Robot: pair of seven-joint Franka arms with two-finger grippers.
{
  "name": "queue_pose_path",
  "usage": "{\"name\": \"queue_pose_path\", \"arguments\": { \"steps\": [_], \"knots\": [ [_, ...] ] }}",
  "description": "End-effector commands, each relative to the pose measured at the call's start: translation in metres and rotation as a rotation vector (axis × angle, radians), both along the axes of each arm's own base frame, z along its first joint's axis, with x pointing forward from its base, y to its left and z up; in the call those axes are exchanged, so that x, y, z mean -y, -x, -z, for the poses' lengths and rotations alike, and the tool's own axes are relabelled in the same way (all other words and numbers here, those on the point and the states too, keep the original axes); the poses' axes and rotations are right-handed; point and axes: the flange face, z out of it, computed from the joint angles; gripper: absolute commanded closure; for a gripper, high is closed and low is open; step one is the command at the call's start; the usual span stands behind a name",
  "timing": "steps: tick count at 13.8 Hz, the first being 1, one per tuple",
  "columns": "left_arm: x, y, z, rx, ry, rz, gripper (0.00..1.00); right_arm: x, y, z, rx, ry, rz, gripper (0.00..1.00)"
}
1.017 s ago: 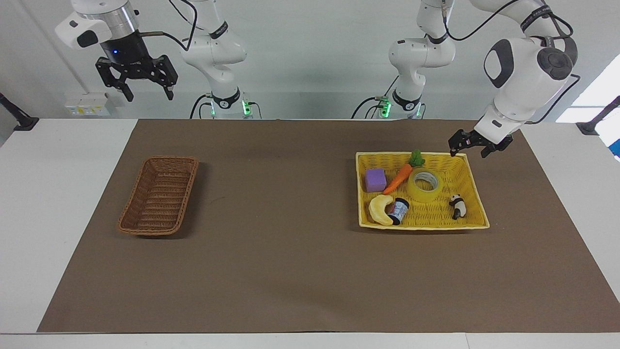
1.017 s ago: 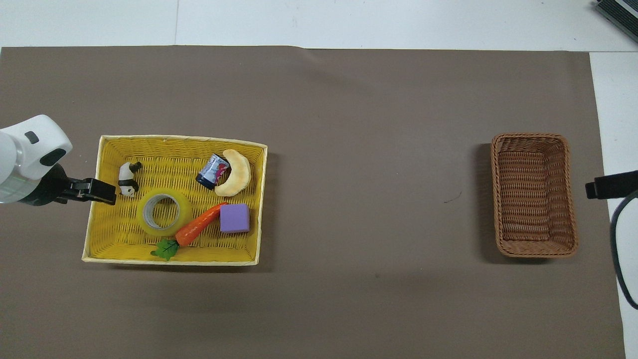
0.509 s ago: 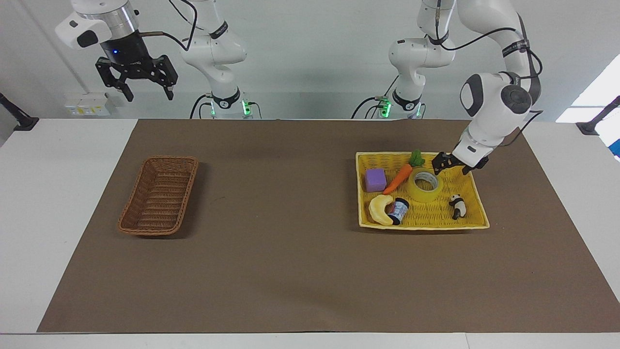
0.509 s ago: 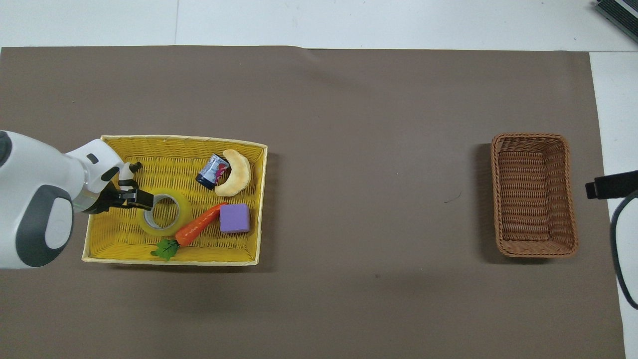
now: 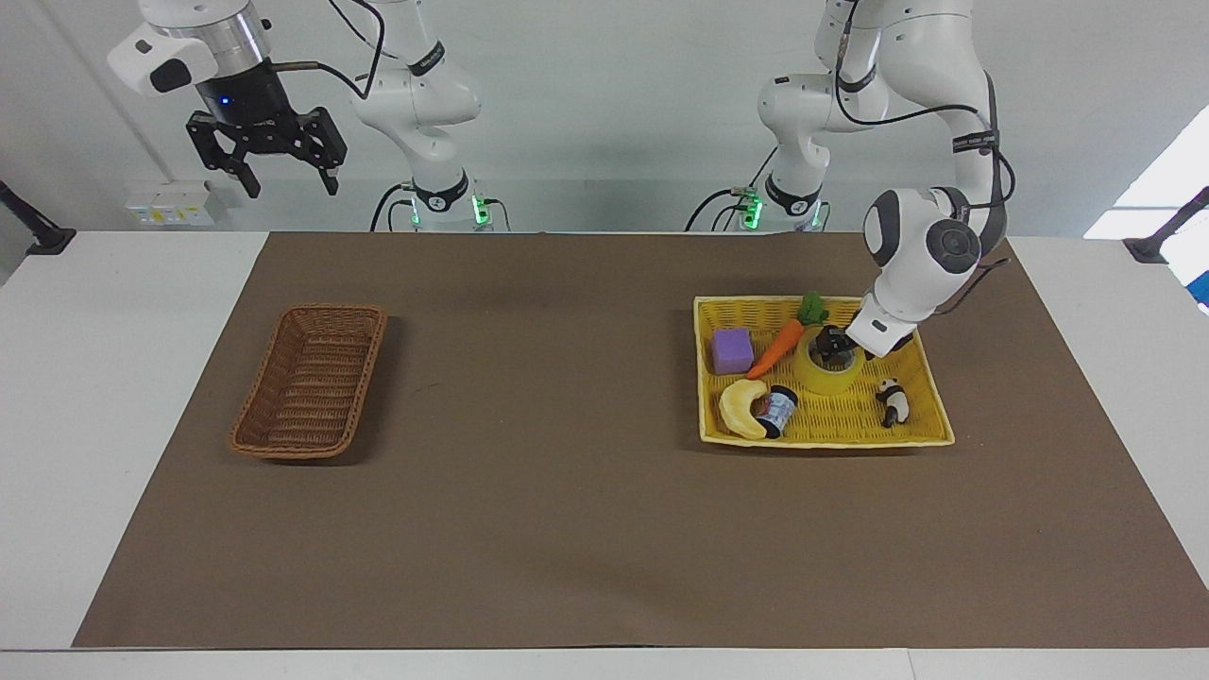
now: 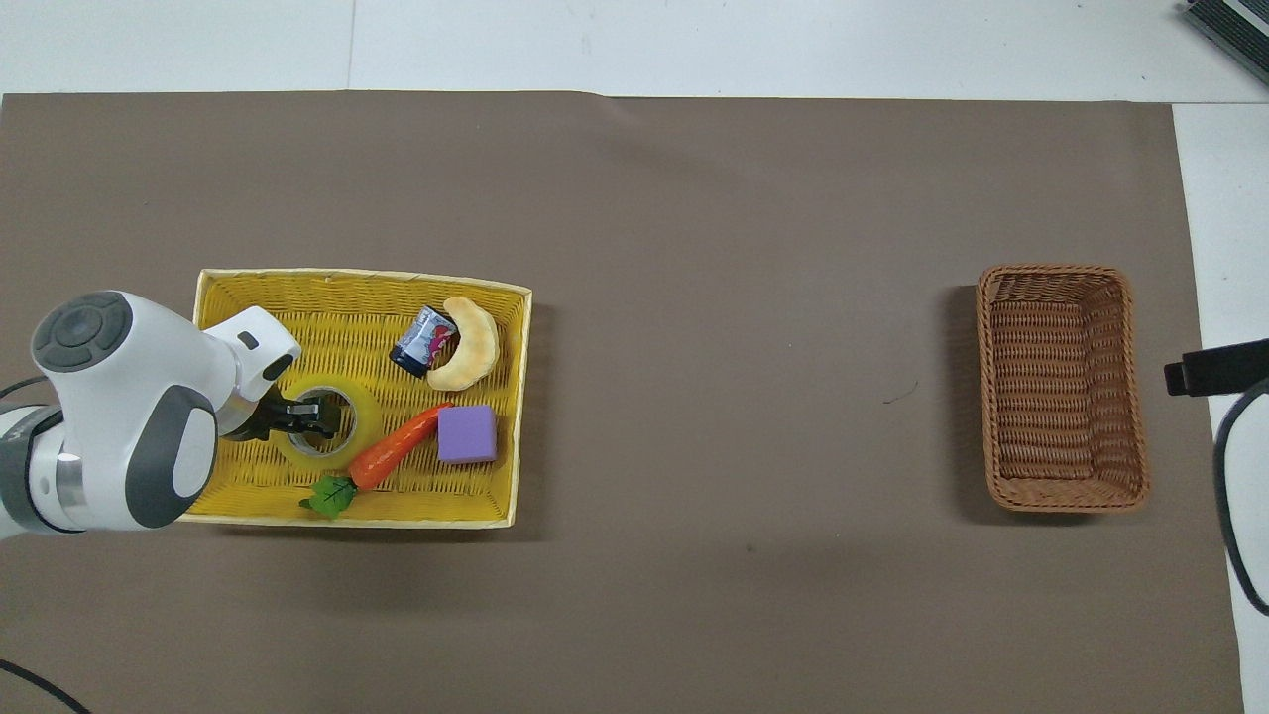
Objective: Move tape to another basket
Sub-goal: 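Reach the left gripper down into the yellow tray over the tape roll, then close the left gripper on the rim of the tape roll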
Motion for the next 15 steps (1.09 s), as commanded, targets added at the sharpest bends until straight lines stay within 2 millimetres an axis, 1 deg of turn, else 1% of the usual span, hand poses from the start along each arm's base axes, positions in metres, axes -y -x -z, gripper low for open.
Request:
{"name": "queue_pose_path", "arguments": {
  "steps": [1,3,5,7,9,12,14,15],
  "knots": [
    [-0.002,0.006,0.007,0.008,0.000,-0.010,1.00,0.003,0.004,-0.003,0.003,0.000,-0.023,0.00],
    [-0.002,0.003,0.003,-0.005,0.004,-0.018,1.00,0.003,0.004,-0.003,0.003,0.000,-0.021,0.00],
    [-0.004,-0.007,-0.016,-0.024,0.014,-0.034,1.00,0.003,0.004,-0.003,0.003,0.000,-0.021,0.00],
    [-0.004,-0.020,-0.044,-0.045,0.020,-0.037,1.00,0.003,0.003,-0.002,0.001,0.000,-0.021,0.00],
    [-0.002,-0.029,-0.066,-0.041,0.045,-0.056,1.00,0.003,0.004,-0.003,0.003,0.000,-0.023,0.00],
    [-0.008,-0.042,-0.104,-0.036,0.058,-0.069,1.00,0.003,0.004,-0.003,0.003,0.000,-0.023,0.00],
    [-0.017,-0.049,-0.132,-0.036,0.066,-0.085,1.00,0.003,0.003,-0.002,0.001,0.000,-0.021,0.00],
    [-0.024,-0.052,-0.151,-0.037,0.068,-0.094,1.00,0.003,0.004,-0.003,0.003,0.000,-0.021,0.00]
  ]
}}
